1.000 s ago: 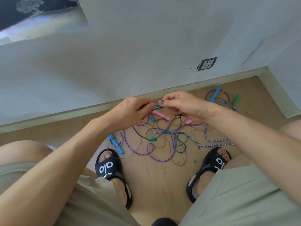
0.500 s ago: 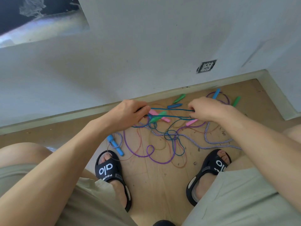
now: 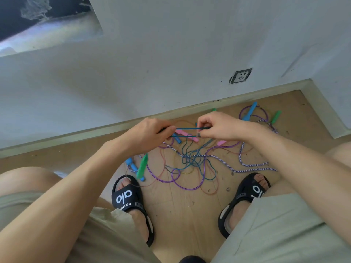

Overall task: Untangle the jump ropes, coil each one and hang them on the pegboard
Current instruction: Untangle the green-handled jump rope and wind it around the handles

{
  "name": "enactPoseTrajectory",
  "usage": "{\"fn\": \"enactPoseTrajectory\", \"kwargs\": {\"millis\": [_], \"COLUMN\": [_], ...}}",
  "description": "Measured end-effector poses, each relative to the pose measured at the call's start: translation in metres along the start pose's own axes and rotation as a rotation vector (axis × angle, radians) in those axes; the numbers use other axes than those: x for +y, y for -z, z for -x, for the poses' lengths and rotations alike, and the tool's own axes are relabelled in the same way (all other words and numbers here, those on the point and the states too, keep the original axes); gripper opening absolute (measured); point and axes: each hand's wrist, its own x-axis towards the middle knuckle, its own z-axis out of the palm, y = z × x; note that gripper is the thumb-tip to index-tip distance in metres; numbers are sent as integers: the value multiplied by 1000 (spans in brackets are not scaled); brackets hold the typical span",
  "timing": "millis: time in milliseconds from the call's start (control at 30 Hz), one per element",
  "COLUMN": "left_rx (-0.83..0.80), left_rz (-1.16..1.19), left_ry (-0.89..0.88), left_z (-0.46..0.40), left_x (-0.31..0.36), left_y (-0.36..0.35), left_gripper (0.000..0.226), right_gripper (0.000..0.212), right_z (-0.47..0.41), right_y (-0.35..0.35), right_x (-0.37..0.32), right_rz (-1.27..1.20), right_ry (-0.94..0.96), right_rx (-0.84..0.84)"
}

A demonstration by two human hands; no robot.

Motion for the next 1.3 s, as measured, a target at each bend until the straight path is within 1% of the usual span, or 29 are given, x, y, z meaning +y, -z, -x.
{"fn": "enactPoseTrajectory", "kwargs": {"millis": [67,133,167,200,233,267,300,333,367,433,467,533,633,733,833,933,967,1000,1067,1100,1167,1200,1300], "left_rx": [-7,-5,-3,1,7,13,16,17,17,18,20,23,3,-37,-59,-85,-103,-125,-139,-128,-75,-54,-31], "left_rz": [-13,-19,-18,-13,-4,5,15,25,35,49,49,57,92,83,92,48,67,114,155,119,71,75,115], "left_ry": [-6,-26,-32,-32,-32,-36,-44,-58,-74,-93,-98,-92,-55,-39,-20,-20,-11,2,2,-19,-34,-27,-67], "left_z": [0,0,0,0,-1,-2,-2,-2,-2,-2,-1,-1,-1,-2,-3,-3,-3,-3,-2,-2,-3,-4,-6], "left_x": [-4,-5,-4,-2,-1,2,4,7,9,11,11,10,8,6,1,0,-1,1,3,3,3,3,0], "left_y": [-2,-5,-5,-5,-5,-5,-5,-5,-6,-8,-8,-5,0,0,-3,-5,-5,-6,-8,-10,-12,-13,-16], "left_gripper": [36,37,37,37,37,36,35,34,33,32,31,31,30,28,28,29,28,28,27,25,11,10,52], "right_gripper": [11,15,10,14,29,41,43,40,34,26,23,21,17,13,12,15,15,15,14,14,20,20,14], "right_z": [0,-1,-1,-1,2,3,5,6,7,10,11,8,7,10,10,8,8,9,13,15,17,18,17], "right_y": [8,10,7,3,-3,-9,-14,-19,-22,-22,-20,-12,2,12,16,16,16,16,16,16,16,14,10], "right_x": [13,21,20,17,8,-1,-8,-13,-15,-19,-20,-19,-17,-14,-9,3,4,3,-2,-5,-13,-16,-21], "right_rz": [336,451,422,326,151,-82,-286,-436,-518,-592,-597,-568,-531,-436,-234,111,193,201,0,-112,-263,-327,-530], "right_ry": [-90,-205,-212,-176,-141,-102,-73,-48,-30,-8,-6,22,29,24,-23,-82,-92,-98,-88,-70,-31,-10,10], "right_rx": [19,-48,-93,-130,-167,-190,-205,-222,-250,-261,-221,-146,-116,-86,-61,6,21,19,-35,-74,-145,-176,-217]}}
